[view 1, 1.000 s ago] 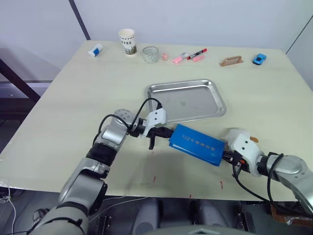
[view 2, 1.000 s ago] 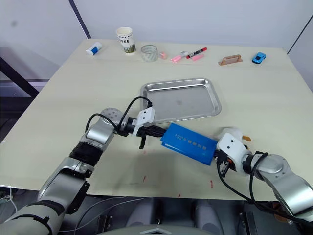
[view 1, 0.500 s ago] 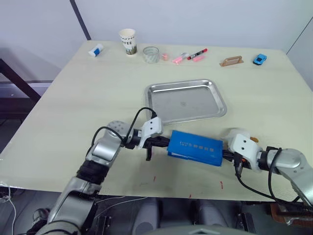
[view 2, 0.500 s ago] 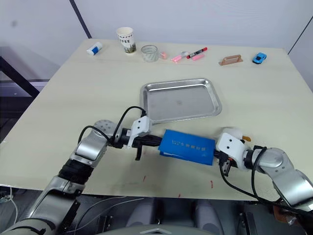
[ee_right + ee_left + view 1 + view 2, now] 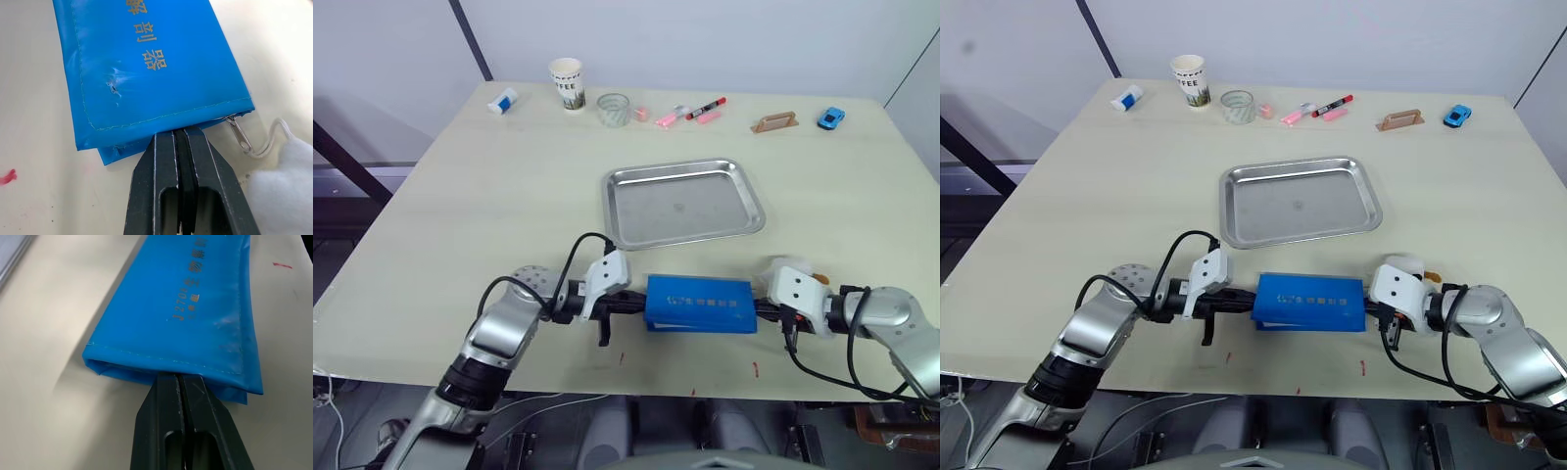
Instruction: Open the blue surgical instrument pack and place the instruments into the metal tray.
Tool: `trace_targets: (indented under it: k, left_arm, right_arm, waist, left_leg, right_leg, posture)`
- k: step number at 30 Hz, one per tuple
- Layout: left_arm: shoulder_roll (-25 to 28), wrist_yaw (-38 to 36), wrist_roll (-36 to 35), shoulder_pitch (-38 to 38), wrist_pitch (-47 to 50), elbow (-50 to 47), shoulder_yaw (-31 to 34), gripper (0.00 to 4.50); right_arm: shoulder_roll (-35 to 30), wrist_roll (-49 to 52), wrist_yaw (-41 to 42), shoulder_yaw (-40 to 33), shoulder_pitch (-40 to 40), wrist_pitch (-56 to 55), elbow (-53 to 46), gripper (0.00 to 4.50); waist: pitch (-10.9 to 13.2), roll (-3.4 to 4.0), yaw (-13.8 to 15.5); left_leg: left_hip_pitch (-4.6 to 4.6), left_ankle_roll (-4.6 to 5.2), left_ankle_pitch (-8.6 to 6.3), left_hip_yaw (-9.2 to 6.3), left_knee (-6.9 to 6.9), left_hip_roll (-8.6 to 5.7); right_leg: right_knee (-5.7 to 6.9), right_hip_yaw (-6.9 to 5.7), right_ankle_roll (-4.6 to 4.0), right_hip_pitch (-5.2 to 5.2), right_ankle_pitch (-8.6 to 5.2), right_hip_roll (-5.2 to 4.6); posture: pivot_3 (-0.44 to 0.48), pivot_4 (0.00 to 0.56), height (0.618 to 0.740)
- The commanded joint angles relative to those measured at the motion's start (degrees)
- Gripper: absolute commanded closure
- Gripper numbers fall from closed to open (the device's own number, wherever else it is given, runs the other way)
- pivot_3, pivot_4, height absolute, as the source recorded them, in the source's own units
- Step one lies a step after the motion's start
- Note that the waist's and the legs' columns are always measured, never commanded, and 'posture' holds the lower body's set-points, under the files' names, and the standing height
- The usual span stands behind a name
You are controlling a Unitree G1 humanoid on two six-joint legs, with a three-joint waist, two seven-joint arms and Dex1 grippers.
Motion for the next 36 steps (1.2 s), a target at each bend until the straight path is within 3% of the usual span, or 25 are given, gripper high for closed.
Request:
trace_targets:
  k: [1,9,28,36]
  left_arm:
    - [0.1,0.5,-2.9,1.3,1.0,-5.0,-0.1,4.46]
    - [1.7,1.8,-4.2,4.0,1.7,-7.3,0.5,4.46]
    - [0.3,2.3,-2.5,4.9,-5.6,-1.3,-2.8,4.46]
    - [0.8,1.9,-4.8,6.5,-8.7,-0.7,0.8,4.46]
  right_arm:
    - [1.0,1.3,2.4,2.2,-0.4,-1.5,-2.4,4.50]
    - [0.5,1.4,2.8,1.5,0.8,-0.6,-3.6,4.50]
    - [0.2,1.6,2.0,-1.0,4.0,1.1,-6.1,4.50]
    - [0.3,4.0,1.5,-4.1,4.5,3.7,-5.9,4.50]
  waist:
    - [0.0,0.00,0.0]
    - [0.0,0.00,0.1]
    - [0.0,0.03,0.3]
    - [0.0,0.03,0.3]
  left_leg:
    - [0.00,0.00,0.00,0.00,0.00,0.00]
    - [0.00,0.00,0.00,0.00,0.00,0.00]
    - [0.01,0.00,0.00,-0.04,0.02,-0.06]
    - [0.01,0.00,0.00,-0.06,0.02,-0.08]
  right_leg:
    - [0.00,0.00,0.00,0.00,0.00,0.00]
    - [0.00,-0.01,0.00,0.01,0.00,-0.02]
    - [-0.03,-0.07,0.00,0.06,0.00,-0.08]
    - [-0.03,-0.10,0.00,0.08,-0.01,-0.12]
  posture:
    - [0.000,0.150,0.740]
    - [0.000,0.150,0.740]
    - [0.000,0.150,0.740]
    - [0.000,0.150,0.740]
